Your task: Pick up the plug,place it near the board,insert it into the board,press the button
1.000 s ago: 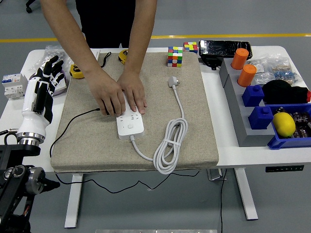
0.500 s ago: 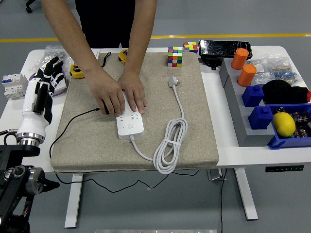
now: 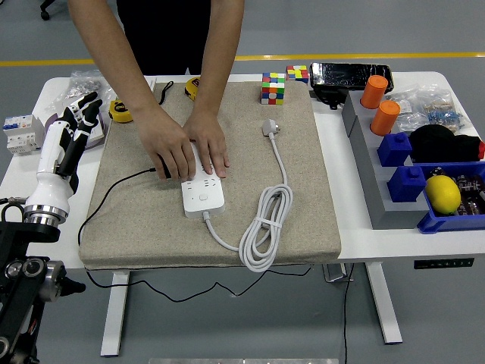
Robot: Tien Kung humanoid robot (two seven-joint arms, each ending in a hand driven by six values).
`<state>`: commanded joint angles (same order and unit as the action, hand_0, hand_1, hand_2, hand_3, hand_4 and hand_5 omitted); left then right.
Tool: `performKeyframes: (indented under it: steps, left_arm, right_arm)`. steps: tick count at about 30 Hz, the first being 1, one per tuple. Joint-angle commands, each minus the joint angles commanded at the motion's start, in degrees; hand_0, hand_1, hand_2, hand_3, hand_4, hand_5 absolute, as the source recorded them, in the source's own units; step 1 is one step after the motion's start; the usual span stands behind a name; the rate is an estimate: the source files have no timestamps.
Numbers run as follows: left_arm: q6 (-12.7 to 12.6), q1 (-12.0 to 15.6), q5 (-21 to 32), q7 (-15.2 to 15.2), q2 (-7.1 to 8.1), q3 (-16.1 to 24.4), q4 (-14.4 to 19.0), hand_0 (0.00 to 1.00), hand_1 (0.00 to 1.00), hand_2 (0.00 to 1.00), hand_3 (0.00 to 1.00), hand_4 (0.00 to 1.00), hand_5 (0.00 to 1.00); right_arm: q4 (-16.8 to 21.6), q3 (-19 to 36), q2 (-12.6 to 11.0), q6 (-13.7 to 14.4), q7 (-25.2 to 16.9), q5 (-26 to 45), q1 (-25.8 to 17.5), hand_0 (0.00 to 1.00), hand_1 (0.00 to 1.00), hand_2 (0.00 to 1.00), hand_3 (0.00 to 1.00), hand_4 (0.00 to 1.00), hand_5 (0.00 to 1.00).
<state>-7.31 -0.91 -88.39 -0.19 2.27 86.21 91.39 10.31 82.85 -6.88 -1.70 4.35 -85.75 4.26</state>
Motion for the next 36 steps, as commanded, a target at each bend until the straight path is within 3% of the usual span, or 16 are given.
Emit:
performKeyframes:
  steps: [4,13,17,18,23,24,28,30,35,36]
  left_arm:
    - [1.5,-0.3,-7.3,2.2,0.1,0.6,-0.1,0.861,0.895,0.853,0.851,0.998,0.688]
    - [2.0,-0.1,-9.7,3.2,0.22,0.2,-0.5,0.868,0.903,0.863,0.853,0.998,0.639]
    - [4.9,-0.7,-13.6,4.9,0.84,-1.6,-1.3,0.868,0.903,0.863,0.853,0.998,0.639]
    - [5.4,-0.9,-14.5,5.2,0.88,-2.0,-1.5,0.985,0.998,0.973,0.96,0.998,0.396]
    - [7.0,-3.8,-22.1,7.4,1.16,-4.7,-4.2,0.985,0.998,0.973,0.96,0.998,0.396]
    - [7.2,-4.8,-23.7,7.8,1.31,-5.5,-5.1,0.998,0.998,0.996,0.98,0.998,0.132]
    - [7.6,-7.9,-28.8,9.1,1.4,-7.7,-8.4,0.998,0.998,0.996,0.98,0.998,0.132]
    - [7.5,-9.1,-29.8,9.3,1.23,-8.5,-9.8,0.998,0.998,0.991,0.959,0.998,0.08]
    - [7.5,-11.3,-30.7,9.3,0.1,-10.1,-13.6,0.998,0.998,0.991,0.959,0.998,0.08]
    - [7.5,-11.5,-30.9,9.3,-0.15,-10.2,-14.0,0.979,0.998,0.983,0.886,0.998,0.049]
  right_arm:
    - [0.0,0.0,0.0,0.0,0.0,0.0,0.1,0.827,0.758,0.754,0.784,0.998,0.822]
    - [0.0,0.2,0.0,0.0,0.0,-0.1,0.0,0.827,0.758,0.754,0.784,0.998,0.823]
    - [0.0,0.1,0.1,0.0,0.0,0.0,0.1,0.827,0.758,0.754,0.784,0.998,0.823]
    - [0.0,0.1,0.1,0.0,0.0,0.0,0.1,0.827,0.758,0.754,0.784,0.998,0.823]
    - [0.0,-0.1,0.0,-0.1,0.0,-0.1,0.3,0.827,0.758,0.754,0.784,0.998,0.823]
    - [0.0,-0.1,0.0,-0.1,0.1,-0.1,0.3,0.827,0.758,0.754,0.783,0.998,0.823]
    - [0.0,-0.5,-0.2,-0.1,0.2,0.0,0.4,0.827,0.758,0.754,0.783,0.998,0.823]
    - [0.0,-0.6,-0.2,-0.1,0.2,0.0,0.4,0.828,0.758,0.754,0.784,0.998,0.823]
    - [0.0,-1.2,-0.2,0.0,0.4,0.3,0.3,0.828,0.758,0.754,0.784,0.998,0.823]
    - [0.0,-1.4,-0.2,0.0,0.5,0.3,0.3,0.827,0.758,0.754,0.784,0.998,0.824]
